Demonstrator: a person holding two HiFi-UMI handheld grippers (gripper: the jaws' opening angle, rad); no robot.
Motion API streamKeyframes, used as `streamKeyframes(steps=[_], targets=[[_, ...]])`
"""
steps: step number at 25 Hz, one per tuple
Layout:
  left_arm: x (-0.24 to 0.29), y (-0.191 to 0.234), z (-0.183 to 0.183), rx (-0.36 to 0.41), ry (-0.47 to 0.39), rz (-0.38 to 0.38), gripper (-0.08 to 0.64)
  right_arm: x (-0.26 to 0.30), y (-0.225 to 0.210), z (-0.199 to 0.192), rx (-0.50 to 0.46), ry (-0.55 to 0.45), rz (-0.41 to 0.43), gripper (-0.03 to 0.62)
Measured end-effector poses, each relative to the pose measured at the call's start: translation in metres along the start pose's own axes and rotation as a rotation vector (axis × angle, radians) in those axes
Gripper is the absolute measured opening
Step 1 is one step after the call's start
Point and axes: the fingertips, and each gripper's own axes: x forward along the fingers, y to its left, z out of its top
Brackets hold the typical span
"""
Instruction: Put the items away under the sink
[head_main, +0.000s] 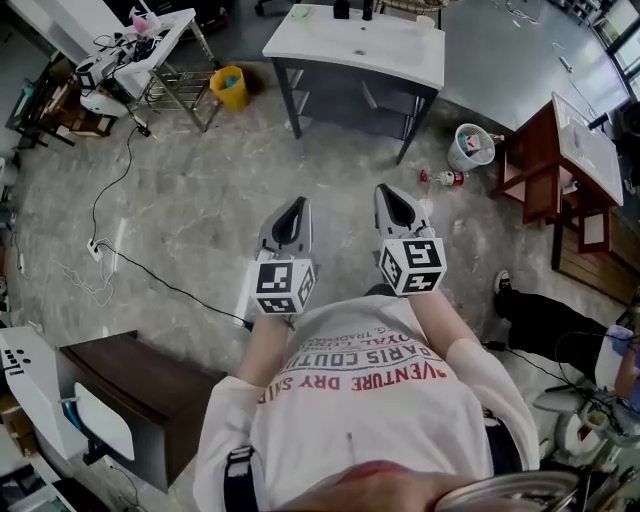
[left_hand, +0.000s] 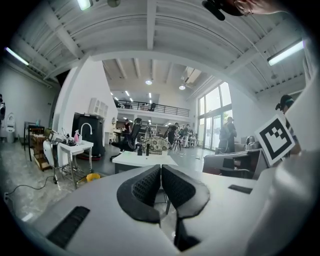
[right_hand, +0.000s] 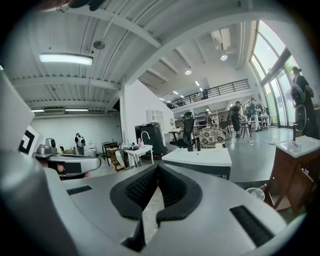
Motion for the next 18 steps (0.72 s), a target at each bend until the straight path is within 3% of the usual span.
streamKeyframes(steps=[5, 11, 18], targets=[[0.009, 0.036, -0.01, -0.042, 0.017, 0.037, 0.028, 0.03, 0.009, -0.005, 0.003, 0.035, 0.014, 0.026], [0.057, 0.066, -0.01, -0.062, 0.009, 0.093, 0.026, 0.087, -0.018, -0.002, -0.012, 0.051, 0.049, 0.026], [0.143, 0.1, 0.034, -0.047, -0.06, 0.158, 0.028, 0.176, -0.066, 0.027, 0.006, 0.042, 0.108, 0.026]])
